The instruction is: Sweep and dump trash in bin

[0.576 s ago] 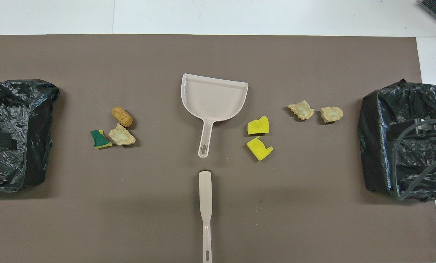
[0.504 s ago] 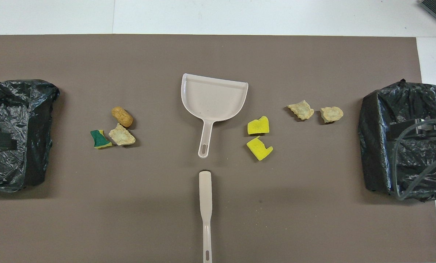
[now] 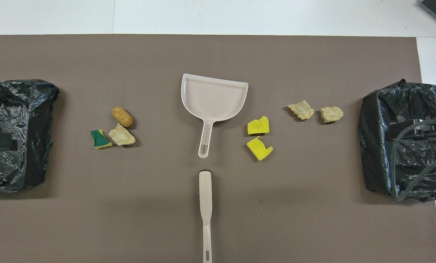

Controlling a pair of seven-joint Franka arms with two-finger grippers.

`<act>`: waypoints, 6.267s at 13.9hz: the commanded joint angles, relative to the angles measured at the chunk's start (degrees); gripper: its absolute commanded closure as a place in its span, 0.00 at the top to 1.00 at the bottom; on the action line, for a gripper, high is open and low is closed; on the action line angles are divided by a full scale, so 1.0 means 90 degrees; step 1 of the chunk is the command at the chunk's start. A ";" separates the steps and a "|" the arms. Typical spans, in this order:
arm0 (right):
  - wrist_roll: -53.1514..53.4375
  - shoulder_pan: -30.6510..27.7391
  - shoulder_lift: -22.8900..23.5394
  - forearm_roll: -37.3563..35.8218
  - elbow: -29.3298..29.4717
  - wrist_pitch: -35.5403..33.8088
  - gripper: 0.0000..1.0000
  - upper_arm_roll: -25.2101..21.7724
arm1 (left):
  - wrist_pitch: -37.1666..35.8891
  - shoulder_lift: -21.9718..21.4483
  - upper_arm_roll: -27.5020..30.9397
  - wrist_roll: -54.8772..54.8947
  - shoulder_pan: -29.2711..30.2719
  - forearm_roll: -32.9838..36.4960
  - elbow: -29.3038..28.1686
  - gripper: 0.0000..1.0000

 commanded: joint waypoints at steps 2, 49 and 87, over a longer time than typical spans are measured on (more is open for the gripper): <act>0.0079 0.0011 -0.0135 0.0092 -0.0123 -0.0066 1.00 -0.0011 | -0.0018 -0.0091 0.0015 -0.0034 -0.0048 0.0020 -0.0107 1.00; 0.0636 0.1320 0.1155 0.0267 -0.0240 0.1203 1.00 0.0018 | 0.4943 0.0446 -0.0034 -0.4614 -0.6357 -0.0448 -0.4745 0.85; 0.4491 0.3966 0.3126 -0.0092 -0.0221 0.4356 1.00 0.0038 | 0.1192 -0.0639 0.0054 -0.0235 -0.0961 -0.0585 -0.3107 0.00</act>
